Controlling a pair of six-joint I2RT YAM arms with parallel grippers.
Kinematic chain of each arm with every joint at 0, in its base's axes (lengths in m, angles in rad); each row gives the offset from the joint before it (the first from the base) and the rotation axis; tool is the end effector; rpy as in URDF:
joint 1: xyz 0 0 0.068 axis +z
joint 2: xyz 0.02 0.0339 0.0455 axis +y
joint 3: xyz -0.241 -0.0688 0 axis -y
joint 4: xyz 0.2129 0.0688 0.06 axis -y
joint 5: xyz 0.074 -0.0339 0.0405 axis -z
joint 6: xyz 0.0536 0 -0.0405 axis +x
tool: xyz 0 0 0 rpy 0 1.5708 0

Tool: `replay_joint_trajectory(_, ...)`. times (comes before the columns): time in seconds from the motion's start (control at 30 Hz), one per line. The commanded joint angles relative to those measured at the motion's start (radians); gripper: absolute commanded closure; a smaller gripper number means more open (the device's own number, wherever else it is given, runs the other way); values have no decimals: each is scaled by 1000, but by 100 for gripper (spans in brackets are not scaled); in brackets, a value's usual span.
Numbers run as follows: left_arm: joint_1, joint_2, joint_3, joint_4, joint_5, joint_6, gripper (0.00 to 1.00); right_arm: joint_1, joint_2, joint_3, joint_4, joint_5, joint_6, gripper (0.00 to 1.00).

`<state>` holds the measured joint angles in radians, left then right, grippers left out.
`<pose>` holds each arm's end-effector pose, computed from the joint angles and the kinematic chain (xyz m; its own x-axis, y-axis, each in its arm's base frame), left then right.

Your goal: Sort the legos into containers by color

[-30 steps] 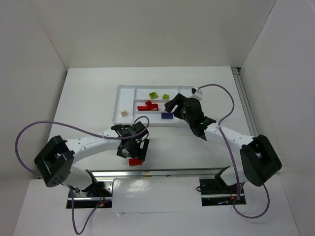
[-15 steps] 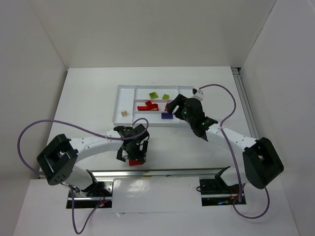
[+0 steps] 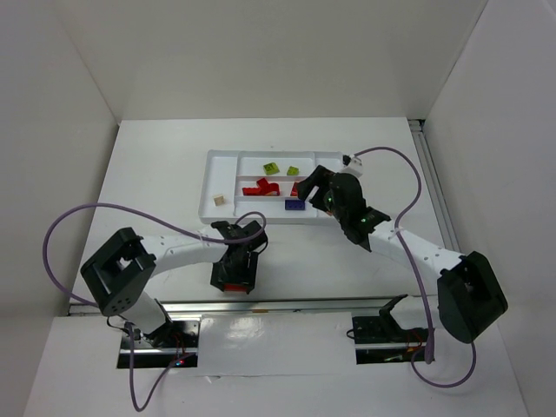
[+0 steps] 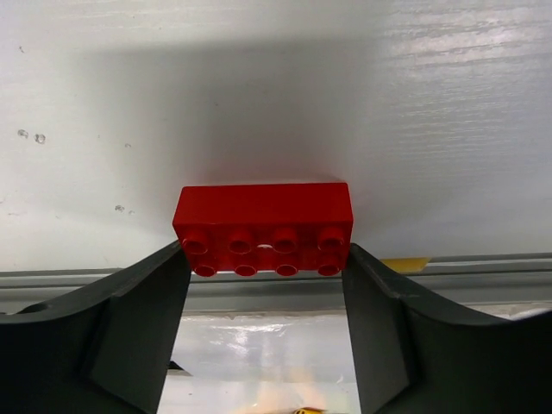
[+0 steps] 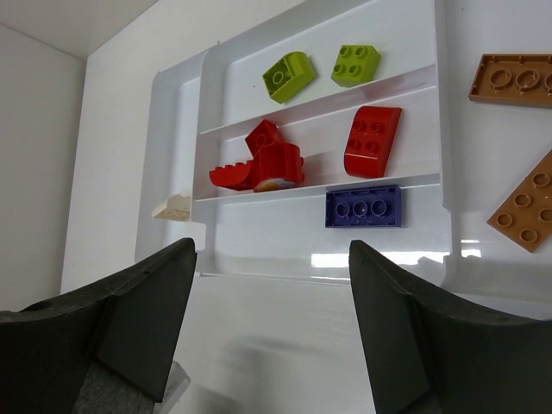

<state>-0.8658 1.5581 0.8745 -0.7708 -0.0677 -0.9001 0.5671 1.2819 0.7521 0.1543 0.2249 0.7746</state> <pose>0.1549 -0.1764 0.1399 -0.9913 -0.0410 -0.1248 -0.0351 0.9982 -0.0492 0.2450 0.1419 0.2424 -0.4649 0.5122 -0.7221 -0.0328 0.8051 0.5922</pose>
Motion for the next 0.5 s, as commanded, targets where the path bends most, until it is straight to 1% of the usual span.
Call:
replay_joint_trajectory(0.0,-2,20,41,-19,-1,-14,21,8,-26,32,-2,15,-15,21)
replay_joint_trajectory(0.13,-2,45,50,-10,-11,-5,23,8,-7,32,-2,5,-15,21)
replay_joint_trajectory(0.27,-2,69,70,-1,-11,6,13,8,3,32,-2,-4,-24,21)
replay_joint_trajectory(0.33,-2,80,70,-1,-20,15,11,8,4,41,-2,-4,-24,21)
replay_joint_trajectory(0.47,-2,89,80,8,-29,15,11,8,13,41,-2,-13,-24,21)
